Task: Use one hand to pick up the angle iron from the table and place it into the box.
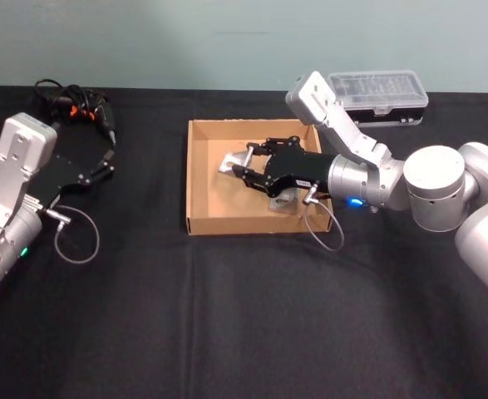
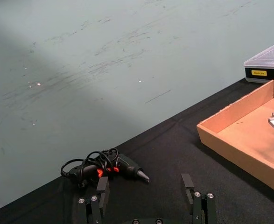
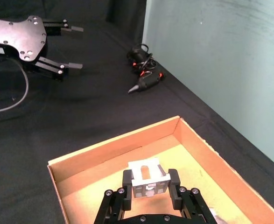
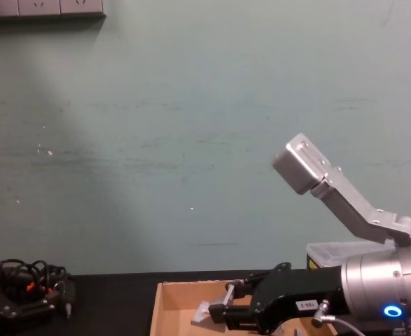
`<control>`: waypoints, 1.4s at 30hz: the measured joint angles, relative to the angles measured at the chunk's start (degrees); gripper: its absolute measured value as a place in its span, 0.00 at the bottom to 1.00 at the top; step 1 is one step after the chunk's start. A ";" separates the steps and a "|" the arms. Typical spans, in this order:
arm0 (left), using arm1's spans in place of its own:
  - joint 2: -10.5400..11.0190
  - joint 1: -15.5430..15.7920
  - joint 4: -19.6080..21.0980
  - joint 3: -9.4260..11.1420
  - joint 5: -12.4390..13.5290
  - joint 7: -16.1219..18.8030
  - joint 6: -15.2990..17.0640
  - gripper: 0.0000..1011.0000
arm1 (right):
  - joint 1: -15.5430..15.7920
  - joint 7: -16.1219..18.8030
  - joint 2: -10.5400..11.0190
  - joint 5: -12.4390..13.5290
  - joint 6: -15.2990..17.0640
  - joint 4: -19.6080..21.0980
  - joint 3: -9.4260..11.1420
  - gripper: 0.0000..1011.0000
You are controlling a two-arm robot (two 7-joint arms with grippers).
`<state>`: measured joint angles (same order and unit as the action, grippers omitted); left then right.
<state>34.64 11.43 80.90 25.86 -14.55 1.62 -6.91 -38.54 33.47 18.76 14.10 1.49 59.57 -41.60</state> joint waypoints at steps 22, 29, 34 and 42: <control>0.00 0.00 0.00 0.00 0.00 0.00 0.00 0.99 | 2.21 0.34 0.14 -2.37 0.21 2.41 2.80 0.97; 0.00 0.00 0.00 0.00 0.00 0.00 0.00 0.99 | 4.83 -2.01 1.31 -2.32 0.35 6.86 5.49 0.99; 0.00 0.00 0.00 0.00 0.00 0.00 0.00 0.99 | 7.83 -5.54 2.64 -2.32 0.47 11.41 8.25 0.99; 0.00 0.00 0.00 0.00 0.00 0.00 0.00 0.99 | 15.01 -14.35 5.30 -2.21 0.38 19.88 15.07 0.99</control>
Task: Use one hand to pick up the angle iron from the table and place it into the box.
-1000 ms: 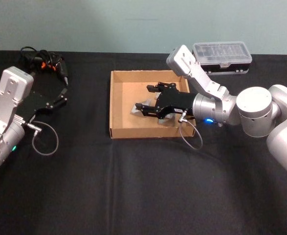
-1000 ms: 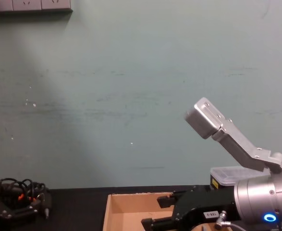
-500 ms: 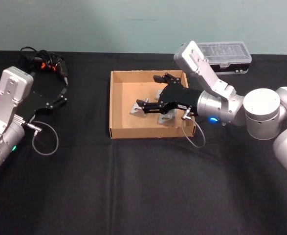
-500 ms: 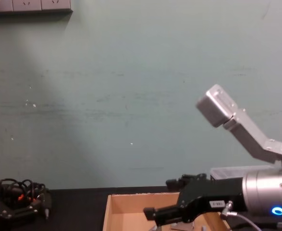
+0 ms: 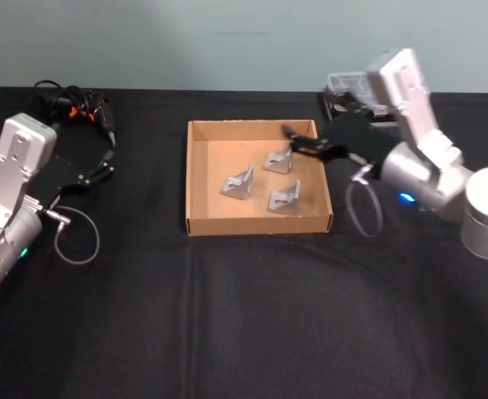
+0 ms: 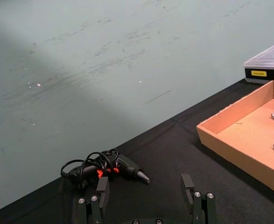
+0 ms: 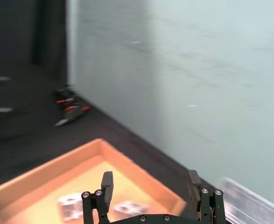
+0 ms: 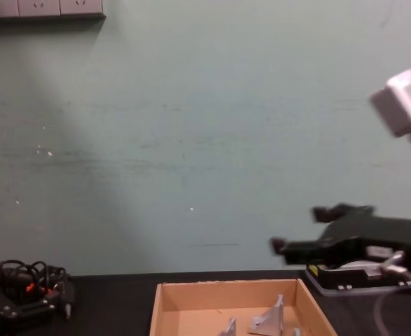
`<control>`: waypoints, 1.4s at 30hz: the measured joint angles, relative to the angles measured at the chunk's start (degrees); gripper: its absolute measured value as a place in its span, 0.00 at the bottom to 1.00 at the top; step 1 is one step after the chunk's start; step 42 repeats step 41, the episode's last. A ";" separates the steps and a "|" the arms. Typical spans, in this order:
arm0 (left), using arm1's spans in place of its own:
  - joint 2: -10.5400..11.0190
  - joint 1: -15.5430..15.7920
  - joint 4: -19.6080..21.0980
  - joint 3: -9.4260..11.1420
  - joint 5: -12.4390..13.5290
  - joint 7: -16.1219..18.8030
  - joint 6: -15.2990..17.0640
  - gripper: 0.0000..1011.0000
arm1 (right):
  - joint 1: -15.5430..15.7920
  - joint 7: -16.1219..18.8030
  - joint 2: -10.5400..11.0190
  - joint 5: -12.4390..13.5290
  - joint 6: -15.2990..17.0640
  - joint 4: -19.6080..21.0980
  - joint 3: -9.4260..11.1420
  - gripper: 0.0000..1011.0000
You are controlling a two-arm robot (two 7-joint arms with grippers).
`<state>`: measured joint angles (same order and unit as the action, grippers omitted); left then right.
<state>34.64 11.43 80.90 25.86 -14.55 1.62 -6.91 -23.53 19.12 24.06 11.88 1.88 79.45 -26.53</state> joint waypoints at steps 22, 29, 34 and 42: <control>0.00 0.00 0.00 0.00 0.00 0.00 0.00 0.99 | 11.31 -13.16 0.51 -1.30 -0.31 3.50 10.67 0.99; 0.00 0.00 0.00 0.00 0.00 0.00 0.00 0.99 | 11.14 -13.11 0.53 -1.29 -0.34 3.50 10.53 0.99; 0.00 0.00 0.00 0.00 0.00 0.00 0.00 0.99 | 11.06 -13.10 0.55 -1.28 -0.36 3.50 10.46 0.99; 0.00 0.00 0.00 0.00 0.00 0.00 0.00 0.99 | 11.01 -13.01 0.56 -1.25 -0.39 3.50 10.40 0.99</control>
